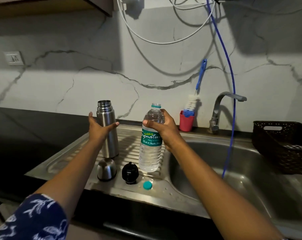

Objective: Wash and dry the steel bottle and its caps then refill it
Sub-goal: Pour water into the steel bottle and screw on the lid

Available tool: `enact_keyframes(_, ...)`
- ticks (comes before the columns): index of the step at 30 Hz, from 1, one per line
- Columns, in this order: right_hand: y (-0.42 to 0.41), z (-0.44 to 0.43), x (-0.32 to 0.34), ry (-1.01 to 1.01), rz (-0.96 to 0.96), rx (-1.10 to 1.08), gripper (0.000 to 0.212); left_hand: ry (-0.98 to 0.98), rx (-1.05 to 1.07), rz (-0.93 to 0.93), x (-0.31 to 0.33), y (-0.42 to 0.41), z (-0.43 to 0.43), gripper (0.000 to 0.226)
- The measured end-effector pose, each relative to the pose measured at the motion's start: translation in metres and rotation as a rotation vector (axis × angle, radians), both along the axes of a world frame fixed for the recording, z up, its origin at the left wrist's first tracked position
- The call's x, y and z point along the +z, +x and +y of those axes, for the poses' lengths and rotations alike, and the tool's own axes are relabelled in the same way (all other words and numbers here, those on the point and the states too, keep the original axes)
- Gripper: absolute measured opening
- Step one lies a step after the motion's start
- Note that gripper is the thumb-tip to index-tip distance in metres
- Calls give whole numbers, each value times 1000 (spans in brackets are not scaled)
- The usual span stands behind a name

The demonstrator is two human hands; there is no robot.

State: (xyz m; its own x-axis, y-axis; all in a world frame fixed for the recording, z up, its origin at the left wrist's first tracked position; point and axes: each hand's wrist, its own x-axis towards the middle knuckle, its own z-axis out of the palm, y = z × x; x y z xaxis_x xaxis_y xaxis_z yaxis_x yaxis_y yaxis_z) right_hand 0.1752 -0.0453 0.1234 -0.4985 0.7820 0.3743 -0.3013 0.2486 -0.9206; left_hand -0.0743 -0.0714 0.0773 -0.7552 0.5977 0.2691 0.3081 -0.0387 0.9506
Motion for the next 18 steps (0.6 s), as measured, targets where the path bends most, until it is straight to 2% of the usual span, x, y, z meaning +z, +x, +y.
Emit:
enact_keyframes(3, -7, 8, -5, 6, -19, -4, 35, 15, -47, -23, -5, -9, 11, 114)
enact_keyframes(8, -4, 15, -6, 8, -8, -12, 34, -53, 4, 38, -3, -11, 11, 78)
enact_keyframes(13, 20, 18, 3, 23, 8, -68, 37, 39, -65, 163, 31, 28, 3, 73)
enact_keyframes(18, 65, 16, 20, 20, 54, -189, 46, 133, -185, 233, 66, 101, 5, 72)
